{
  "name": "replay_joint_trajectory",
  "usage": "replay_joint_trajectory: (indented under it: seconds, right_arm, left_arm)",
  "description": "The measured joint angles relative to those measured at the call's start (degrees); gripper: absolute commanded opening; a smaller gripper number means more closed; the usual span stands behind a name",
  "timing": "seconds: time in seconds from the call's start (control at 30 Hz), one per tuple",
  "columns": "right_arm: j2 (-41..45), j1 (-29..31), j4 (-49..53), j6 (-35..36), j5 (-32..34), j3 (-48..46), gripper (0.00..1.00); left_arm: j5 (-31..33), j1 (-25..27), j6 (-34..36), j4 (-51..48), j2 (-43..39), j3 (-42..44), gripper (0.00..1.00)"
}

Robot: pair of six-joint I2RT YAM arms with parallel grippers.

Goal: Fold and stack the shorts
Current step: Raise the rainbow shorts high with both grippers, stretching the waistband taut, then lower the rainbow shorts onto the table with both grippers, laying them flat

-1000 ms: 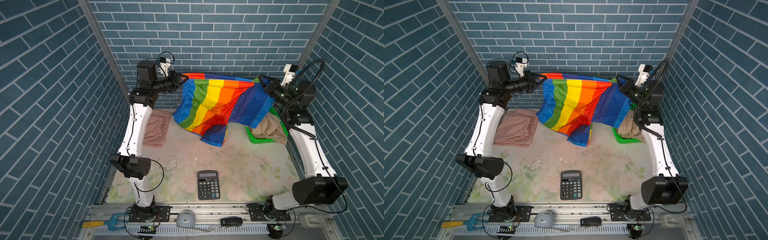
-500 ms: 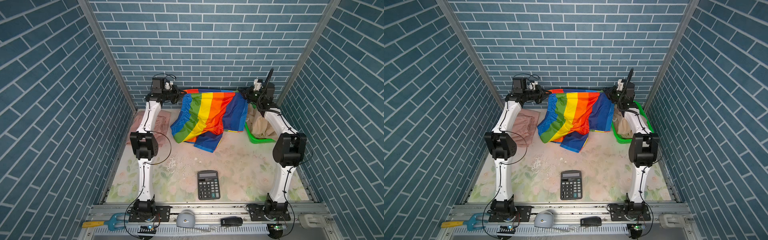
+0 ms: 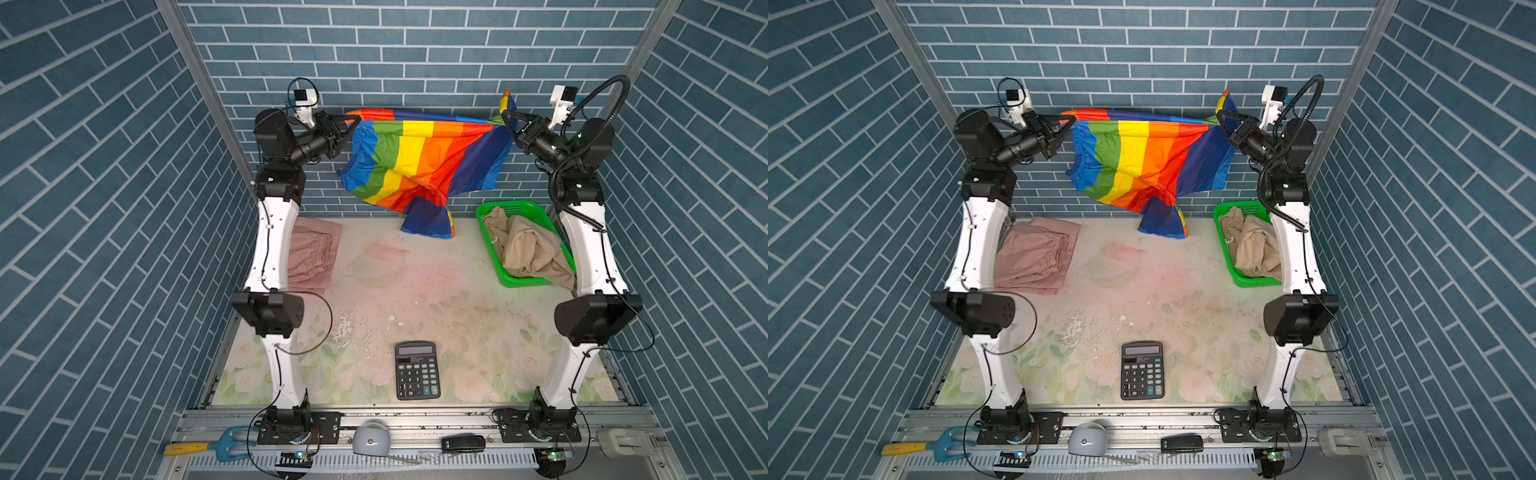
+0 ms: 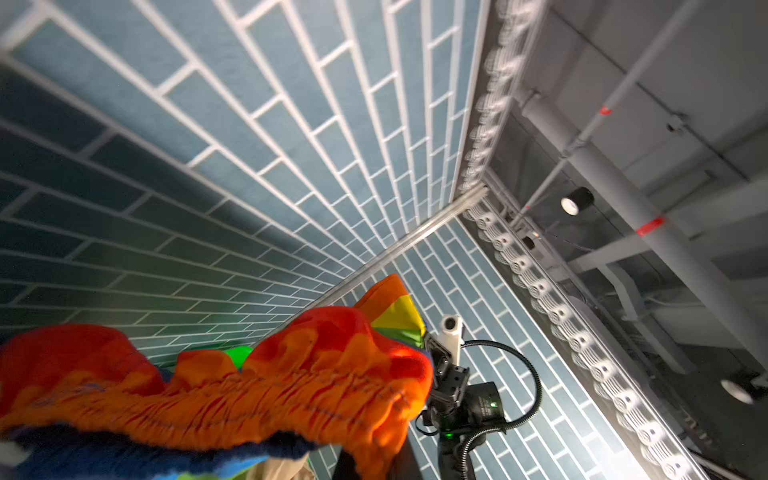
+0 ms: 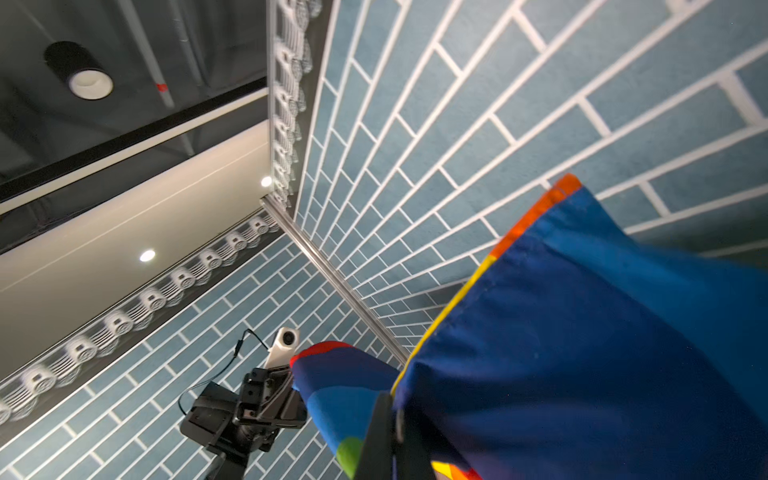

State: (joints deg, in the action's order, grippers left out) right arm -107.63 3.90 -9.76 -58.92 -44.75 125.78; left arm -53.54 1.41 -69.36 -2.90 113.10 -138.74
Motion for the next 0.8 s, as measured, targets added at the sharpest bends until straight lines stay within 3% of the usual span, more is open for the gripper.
replay_joint_trajectory:
  seconds: [0.17,0.27,0.37,0.57,0.63,0.7,0.77,0.8]
  right_arm:
    - [14.4,0.0,-8.5,2.1,-5.8,-30.0,0.00]
    - [15.7,0.4,-8.9,3.3,-7.9,-43.9,0.00]
    - [15.5,1.6,-3.0,6.2,-7.6,-55.6,0.00]
    - [20.6,4.6,3.8,9.4,-3.3,-71.8,0.00]
    - [22.6,5.3,4.7,9.8,-2.1,-74.6,0.00]
    - [23.8,5.6,5.6,10.1,-1.0,-76.8,0.00]
    - [24.2,4.4,8.1,11.6,3.8,-78.2,0.18]
    - [24.2,3.1,9.5,12.5,6.1,-78.4,0.32]
  left_arm:
    - [-4.0,-2.8,3.5,5.2,-18.7,38.2,0.00]
    - [-5.3,-3.5,5.8,5.5,-20.9,56.9,0.00]
    - [-5.5,-4.4,7.6,3.6,-20.9,72.8,0.00]
    - [-5.6,-7.0,13.8,-3.0,-28.0,87.3,0.01]
    - [-5.6,-7.6,15.7,-3.9,-30.4,89.6,0.08]
    - [-5.9,-7.9,17.1,-4.1,-31.3,92.2,0.22]
    - [-2.3,-9.7,18.0,-4.6,-31.3,95.2,0.31]
    - [-0.3,-11.5,18.4,-5.0,-31.1,96.4,0.40]
